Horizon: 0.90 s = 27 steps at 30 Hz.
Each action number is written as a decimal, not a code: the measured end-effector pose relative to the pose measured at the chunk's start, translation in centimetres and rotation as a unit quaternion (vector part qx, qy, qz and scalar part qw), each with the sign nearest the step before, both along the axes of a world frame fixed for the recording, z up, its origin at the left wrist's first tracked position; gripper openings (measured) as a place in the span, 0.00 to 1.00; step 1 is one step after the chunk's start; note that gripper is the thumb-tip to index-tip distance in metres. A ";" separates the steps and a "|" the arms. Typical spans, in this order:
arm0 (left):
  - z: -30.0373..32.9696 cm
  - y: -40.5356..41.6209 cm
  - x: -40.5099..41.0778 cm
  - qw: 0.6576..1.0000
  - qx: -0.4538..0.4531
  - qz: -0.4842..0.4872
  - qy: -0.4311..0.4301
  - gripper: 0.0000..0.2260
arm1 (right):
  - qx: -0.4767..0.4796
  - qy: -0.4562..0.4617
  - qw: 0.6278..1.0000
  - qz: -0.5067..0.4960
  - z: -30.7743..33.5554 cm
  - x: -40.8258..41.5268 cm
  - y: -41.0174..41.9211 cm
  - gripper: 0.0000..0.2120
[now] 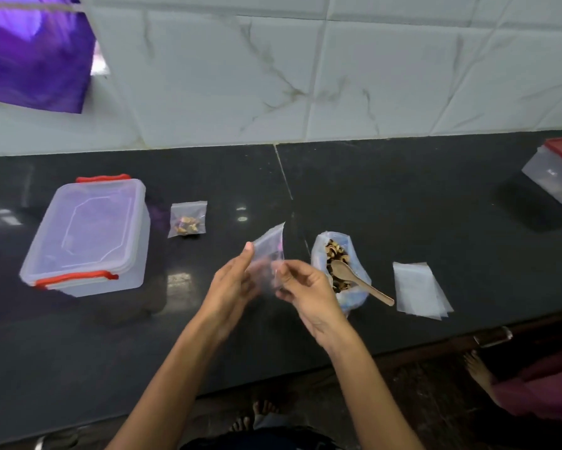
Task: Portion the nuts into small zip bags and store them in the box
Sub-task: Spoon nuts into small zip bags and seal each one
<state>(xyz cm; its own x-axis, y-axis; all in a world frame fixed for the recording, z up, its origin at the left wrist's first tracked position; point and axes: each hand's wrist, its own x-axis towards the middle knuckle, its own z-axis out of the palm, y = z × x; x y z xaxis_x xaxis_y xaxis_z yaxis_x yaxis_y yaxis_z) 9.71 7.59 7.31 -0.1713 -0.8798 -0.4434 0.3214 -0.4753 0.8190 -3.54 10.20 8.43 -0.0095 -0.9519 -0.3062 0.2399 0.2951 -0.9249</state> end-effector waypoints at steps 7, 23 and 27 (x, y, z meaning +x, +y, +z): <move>-1.4 -0.7 1.4 0.991 0.002 0.132 -0.023 0.20 | 0.090 0.005 0.993 0.076 -1.4 1.2 -0.7 0.15; 0.0 -3.3 0.3 0.912 -0.179 0.156 -0.334 0.14 | -0.016 0.107 0.990 -0.092 -1.2 1.5 -5.6 0.03; 0.6 -3.7 -0.2 0.955 -0.179 0.081 -0.224 0.06 | -0.044 0.102 0.986 -0.123 -1.4 2.5 -6.1 0.04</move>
